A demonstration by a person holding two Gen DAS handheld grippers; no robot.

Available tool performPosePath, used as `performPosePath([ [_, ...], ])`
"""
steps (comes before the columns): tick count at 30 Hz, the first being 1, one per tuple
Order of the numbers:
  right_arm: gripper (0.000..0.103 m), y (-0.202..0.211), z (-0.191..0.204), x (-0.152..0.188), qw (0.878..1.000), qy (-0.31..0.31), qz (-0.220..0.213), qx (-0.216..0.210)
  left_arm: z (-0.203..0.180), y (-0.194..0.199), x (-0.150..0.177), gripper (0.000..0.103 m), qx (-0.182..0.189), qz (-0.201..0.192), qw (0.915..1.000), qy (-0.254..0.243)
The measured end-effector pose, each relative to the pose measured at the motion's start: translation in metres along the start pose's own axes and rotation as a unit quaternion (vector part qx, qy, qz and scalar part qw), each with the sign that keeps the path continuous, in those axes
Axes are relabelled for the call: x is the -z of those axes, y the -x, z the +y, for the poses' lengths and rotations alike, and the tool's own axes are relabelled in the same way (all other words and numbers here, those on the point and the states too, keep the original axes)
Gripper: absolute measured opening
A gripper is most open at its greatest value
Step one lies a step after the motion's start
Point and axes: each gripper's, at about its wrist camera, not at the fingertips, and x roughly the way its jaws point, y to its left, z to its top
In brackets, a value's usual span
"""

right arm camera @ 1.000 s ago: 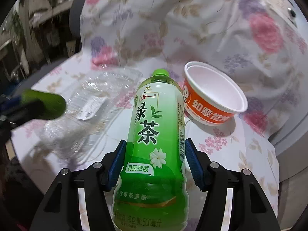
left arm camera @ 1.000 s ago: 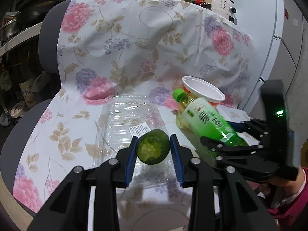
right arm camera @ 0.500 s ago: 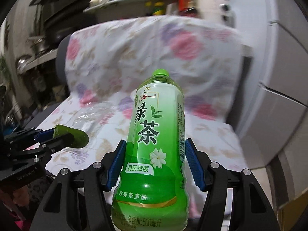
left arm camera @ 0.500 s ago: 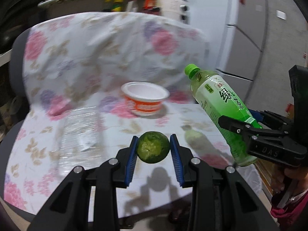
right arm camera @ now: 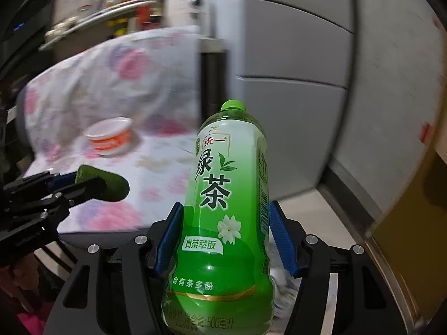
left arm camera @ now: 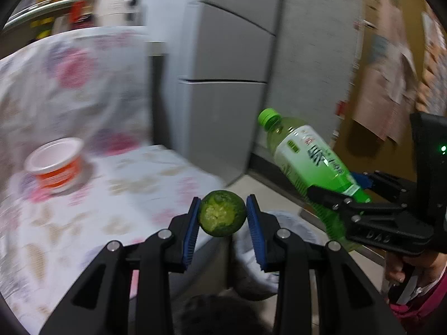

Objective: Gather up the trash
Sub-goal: 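Carry the bottle and cucumber over the trash bin and open both tools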

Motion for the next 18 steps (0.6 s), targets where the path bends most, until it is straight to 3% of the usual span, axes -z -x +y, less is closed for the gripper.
performPosePath([
  [8, 0.062, -0.021, -0.069, 0.049, 0.996, -0.058, 0.049, 0.051, -0.071, -0.067, 0.0, 0.032, 0.066, 0.039, 0.9958, -0.05],
  [15, 0.065, -0.053, -0.103, 0.069, 0.991, -0.093, 0.072, 0.057, -0.089, -0.111, -0.003, 0.033, 0.088, 0.074, 0.9922, -0.047],
  [16, 0.066, -0.059, -0.106, 0.07, 0.99, -0.096, 0.076, 0.063, -0.09, -0.117, -0.004, 0.039, 0.089, 0.081, 0.9916, -0.048],
  [17, 0.069, -0.065, -0.11, 0.071, 0.989, -0.1, 0.079, 0.077, -0.089, -0.119, -0.005, 0.058, 0.083, 0.082, 0.992, -0.049],
  [18, 0.071, -0.068, -0.114, 0.073, 0.988, -0.104, 0.081, 0.083, -0.086, -0.12, -0.006, 0.068, 0.073, 0.078, 0.993, -0.05],
])
